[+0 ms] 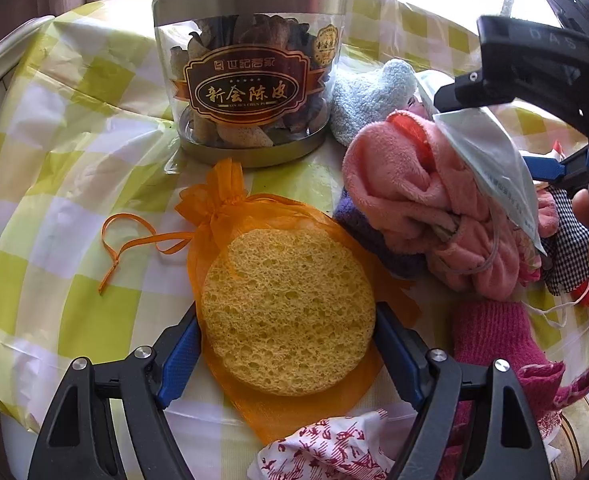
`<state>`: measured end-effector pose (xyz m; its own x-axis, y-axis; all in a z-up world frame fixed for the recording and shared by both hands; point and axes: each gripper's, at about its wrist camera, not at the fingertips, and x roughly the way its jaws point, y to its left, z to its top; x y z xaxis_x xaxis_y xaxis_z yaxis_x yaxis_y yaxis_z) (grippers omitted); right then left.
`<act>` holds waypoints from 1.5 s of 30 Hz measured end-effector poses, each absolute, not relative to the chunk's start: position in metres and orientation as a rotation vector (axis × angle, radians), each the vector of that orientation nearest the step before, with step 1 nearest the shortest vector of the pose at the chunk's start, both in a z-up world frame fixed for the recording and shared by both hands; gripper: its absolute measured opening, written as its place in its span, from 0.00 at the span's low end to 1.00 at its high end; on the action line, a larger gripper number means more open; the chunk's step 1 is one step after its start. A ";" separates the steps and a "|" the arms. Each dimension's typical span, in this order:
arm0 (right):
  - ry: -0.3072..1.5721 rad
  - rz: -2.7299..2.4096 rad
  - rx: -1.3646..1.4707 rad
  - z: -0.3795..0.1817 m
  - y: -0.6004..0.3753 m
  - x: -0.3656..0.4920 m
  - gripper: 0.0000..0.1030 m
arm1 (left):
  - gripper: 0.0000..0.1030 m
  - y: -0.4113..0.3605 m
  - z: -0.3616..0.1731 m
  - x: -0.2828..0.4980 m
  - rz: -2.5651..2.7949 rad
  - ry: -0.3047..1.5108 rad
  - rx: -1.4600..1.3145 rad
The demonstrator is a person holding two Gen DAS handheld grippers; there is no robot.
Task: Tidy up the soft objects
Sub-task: 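Grasp the orange mesh bag with the left tool while the right tool grasps the tissue pack, then carry mesh bag and tissue pack into the white box and release both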
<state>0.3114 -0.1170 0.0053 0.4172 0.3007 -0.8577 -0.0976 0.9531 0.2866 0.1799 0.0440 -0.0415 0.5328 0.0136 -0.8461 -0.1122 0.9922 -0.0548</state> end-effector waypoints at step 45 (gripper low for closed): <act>0.786 0.141 -0.009 0.086 -0.281 0.082 0.78 | 0.79 -0.065 0.077 0.065 -0.021 0.539 0.026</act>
<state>0.0817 -0.2811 0.0862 0.6980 0.1233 -0.7054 -0.1300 0.9905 0.0445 0.0651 -0.0654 0.0774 0.8578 -0.0133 -0.5138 0.0272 0.9994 0.0196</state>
